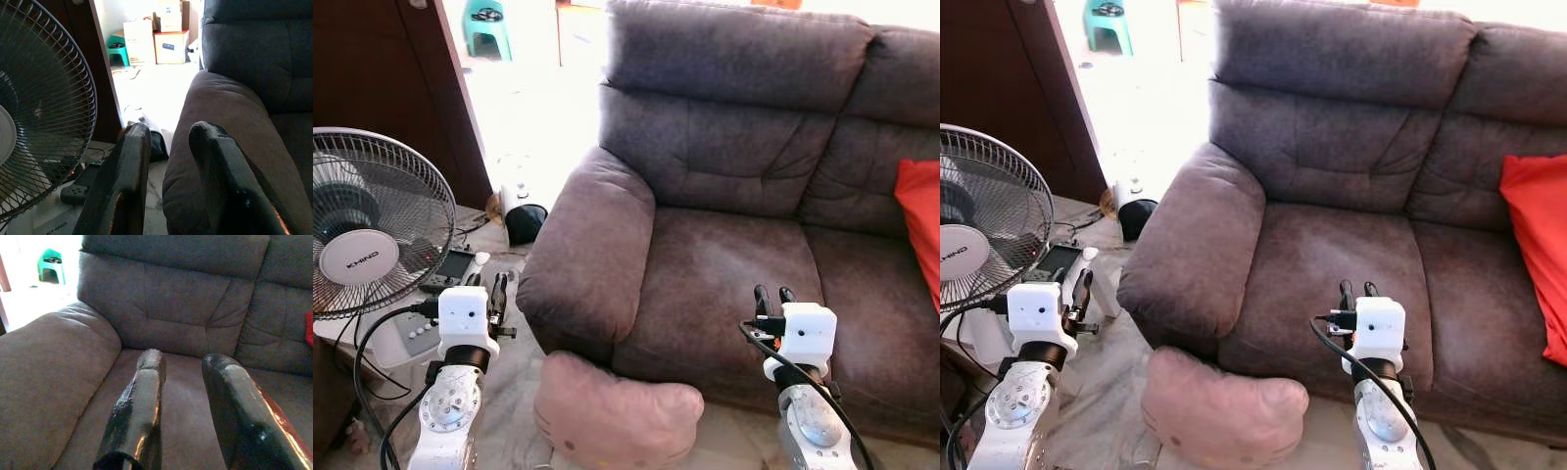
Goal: Move the pillow to the sofa from floor
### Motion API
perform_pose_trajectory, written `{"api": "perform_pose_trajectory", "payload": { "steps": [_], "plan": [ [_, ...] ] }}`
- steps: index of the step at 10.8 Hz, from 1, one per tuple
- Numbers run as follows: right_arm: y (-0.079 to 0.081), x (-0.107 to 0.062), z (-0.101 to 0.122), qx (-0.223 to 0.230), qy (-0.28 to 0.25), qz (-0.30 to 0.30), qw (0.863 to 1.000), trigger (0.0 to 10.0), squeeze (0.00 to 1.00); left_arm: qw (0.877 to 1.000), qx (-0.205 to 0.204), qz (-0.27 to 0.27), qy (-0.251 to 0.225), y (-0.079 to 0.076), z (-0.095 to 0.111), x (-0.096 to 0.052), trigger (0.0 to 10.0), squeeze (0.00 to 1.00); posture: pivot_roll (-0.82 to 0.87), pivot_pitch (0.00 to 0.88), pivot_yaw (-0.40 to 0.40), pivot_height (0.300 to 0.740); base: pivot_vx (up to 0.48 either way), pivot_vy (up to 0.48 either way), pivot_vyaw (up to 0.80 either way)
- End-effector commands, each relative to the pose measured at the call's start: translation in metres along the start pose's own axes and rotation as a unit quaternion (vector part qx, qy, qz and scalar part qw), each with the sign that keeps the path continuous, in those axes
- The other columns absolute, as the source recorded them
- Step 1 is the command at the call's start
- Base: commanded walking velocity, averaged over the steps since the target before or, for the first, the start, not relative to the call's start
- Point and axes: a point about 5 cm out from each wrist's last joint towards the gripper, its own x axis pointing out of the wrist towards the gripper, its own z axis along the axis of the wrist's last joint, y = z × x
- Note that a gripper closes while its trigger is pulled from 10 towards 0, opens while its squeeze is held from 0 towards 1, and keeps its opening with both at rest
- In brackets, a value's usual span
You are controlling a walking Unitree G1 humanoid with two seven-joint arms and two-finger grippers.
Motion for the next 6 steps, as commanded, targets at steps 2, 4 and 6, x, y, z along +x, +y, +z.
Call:
{"api": "perform_pose_trajectory", "payload": {
  "steps": [2,4,6],
  "plan": [
    [-0.0008,0.001,0.0009,0.003,0.003,-0.001,1.0,10.0,0.0,1.0,0.008,-0.006,-0.002,-0.0024,0.0023,0.0013,10.0,0.0,0.07,0.067,-0.048,0.69,0.0,0.0,0.0],
    [-0.0015,0.0025,0.001,0.009,0.004,-0.008,1.0,10.0,0.0,1.0,0.009,-0.008,-0.002,-0.0025,0.002,0.0018,10.0,0.0,0.07,0.067,-0.047,0.672,0.0,0.0,0.0],
    [0.0016,0.003,0.001,0.013,0.0,0.005,1.0,10.0,0.0,1.0,0.008,-0.014,0.003,-0.0036,0.0009,0.0025,10.0,0.0,0.07,0.067,-0.047,0.642,0.0,0.0,0.0]
  ]
}}
